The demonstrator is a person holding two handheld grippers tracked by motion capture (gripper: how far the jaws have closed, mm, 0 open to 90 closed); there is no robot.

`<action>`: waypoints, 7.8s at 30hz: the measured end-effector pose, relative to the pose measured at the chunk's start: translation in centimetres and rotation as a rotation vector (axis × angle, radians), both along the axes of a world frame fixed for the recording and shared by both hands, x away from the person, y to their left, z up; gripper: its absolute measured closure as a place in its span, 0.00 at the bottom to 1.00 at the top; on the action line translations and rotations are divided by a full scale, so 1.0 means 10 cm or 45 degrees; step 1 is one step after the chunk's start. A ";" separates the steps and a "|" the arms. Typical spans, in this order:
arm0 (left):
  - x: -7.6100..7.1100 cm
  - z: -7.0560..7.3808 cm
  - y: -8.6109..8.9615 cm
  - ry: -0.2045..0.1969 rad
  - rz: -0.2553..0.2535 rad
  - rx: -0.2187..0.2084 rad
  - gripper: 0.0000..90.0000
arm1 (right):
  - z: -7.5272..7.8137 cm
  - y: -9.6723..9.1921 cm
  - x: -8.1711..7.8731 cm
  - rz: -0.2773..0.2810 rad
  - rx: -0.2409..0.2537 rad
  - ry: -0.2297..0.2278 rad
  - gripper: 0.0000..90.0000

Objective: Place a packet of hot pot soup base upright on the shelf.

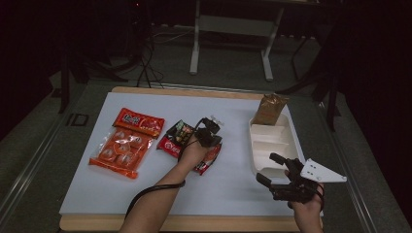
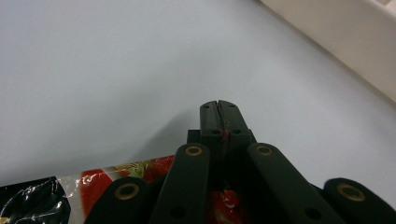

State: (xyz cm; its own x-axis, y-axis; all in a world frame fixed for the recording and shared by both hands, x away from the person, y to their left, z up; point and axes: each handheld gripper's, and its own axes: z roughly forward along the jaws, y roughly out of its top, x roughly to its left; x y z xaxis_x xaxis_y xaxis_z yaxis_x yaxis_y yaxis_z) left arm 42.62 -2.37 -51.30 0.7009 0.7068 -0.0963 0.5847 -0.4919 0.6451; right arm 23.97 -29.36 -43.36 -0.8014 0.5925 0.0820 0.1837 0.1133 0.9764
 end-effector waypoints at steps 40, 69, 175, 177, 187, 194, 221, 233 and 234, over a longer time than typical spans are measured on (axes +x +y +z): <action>-0.65 0.07 0.29 0.095 -0.038 0.007 1.00 | 0.01 0.05 -0.01 0.006 -0.007 0.010 0.16; -0.30 0.21 1.17 -0.003 0.285 -0.115 1.00 | -0.03 0.10 0.00 0.035 -0.040 0.013 0.16; -0.70 0.81 1.16 -0.248 0.167 -0.441 0.99 | 0.09 0.16 0.08 -0.090 -0.157 -0.010 0.15; -0.74 0.83 1.17 -0.254 0.148 -0.460 0.99 | 0.14 0.19 0.08 -0.111 -0.158 -0.031 0.15; -0.89 0.93 1.22 -0.258 0.101 -0.658 0.98 | 0.27 0.28 0.19 -0.077 -0.043 0.058 0.16; -0.98 1.01 1.14 -0.281 0.039 -0.721 0.99 | 0.28 0.37 0.31 -0.050 -0.046 0.096 0.32; -1.08 1.00 1.06 -0.234 -0.133 -0.997 0.98 | 0.51 0.48 0.41 0.019 0.009 0.082 0.84; -1.13 1.03 1.08 -0.288 -0.174 -0.936 0.90 | 0.67 0.51 0.39 0.051 -0.025 0.069 0.86; -1.14 1.04 1.07 -0.300 -0.177 -0.919 0.89 | 0.69 0.51 0.38 0.054 -0.031 0.061 0.86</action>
